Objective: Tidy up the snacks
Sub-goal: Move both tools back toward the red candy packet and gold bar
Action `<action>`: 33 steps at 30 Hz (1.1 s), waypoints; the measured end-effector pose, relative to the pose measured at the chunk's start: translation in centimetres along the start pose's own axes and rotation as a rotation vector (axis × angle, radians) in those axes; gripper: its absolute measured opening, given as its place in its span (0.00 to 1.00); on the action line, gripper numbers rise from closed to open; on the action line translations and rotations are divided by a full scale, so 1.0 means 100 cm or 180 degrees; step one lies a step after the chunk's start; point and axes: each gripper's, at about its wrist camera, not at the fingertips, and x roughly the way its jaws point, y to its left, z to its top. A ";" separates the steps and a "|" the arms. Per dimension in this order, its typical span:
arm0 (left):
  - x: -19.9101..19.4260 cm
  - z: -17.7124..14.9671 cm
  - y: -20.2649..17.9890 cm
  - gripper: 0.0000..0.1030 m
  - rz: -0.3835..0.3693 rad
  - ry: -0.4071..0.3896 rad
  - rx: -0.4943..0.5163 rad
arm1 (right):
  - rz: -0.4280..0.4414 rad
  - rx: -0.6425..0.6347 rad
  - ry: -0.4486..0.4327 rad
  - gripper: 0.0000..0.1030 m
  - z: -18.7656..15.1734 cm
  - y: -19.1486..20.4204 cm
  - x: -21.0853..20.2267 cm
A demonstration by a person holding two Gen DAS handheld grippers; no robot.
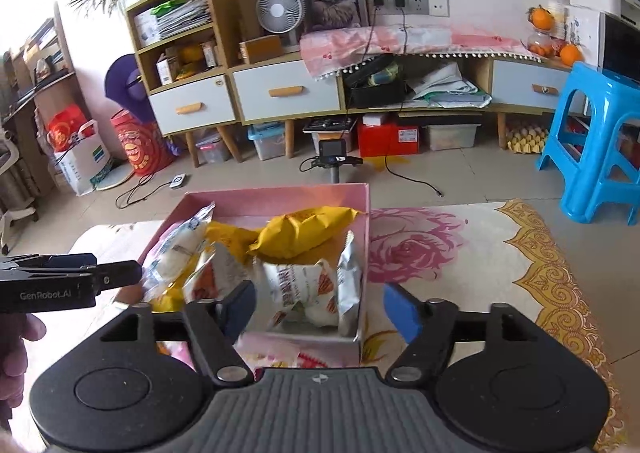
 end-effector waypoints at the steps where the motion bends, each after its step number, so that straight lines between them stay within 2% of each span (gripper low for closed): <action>1: -0.005 -0.003 0.000 0.85 -0.0005 0.0026 -0.0004 | 0.0000 -0.0029 -0.0007 0.69 -0.002 0.003 -0.004; 7: -0.033 -0.029 -0.003 0.93 0.0037 0.0114 0.0053 | 0.0042 -0.0188 -0.0080 0.82 -0.015 0.017 -0.030; 11: -0.041 -0.053 -0.001 0.94 -0.0008 0.0166 0.0009 | 0.0087 -0.0311 -0.0166 0.88 -0.033 0.024 -0.042; 15: -0.044 -0.070 -0.001 0.94 -0.0012 0.0192 0.0104 | 0.0129 -0.0383 -0.0097 0.88 -0.054 0.024 -0.043; 21: -0.044 -0.102 -0.013 0.94 -0.0217 0.0112 0.0376 | 0.0097 -0.0613 -0.0065 0.88 -0.081 0.019 -0.044; 25: -0.041 -0.117 -0.024 0.94 -0.0306 0.0097 0.0544 | 0.0080 -0.0584 -0.0011 0.88 -0.097 0.011 -0.043; 33: -0.021 -0.125 -0.034 0.94 -0.0445 0.0240 0.0441 | 0.0048 -0.0686 0.0197 0.88 -0.124 0.006 -0.030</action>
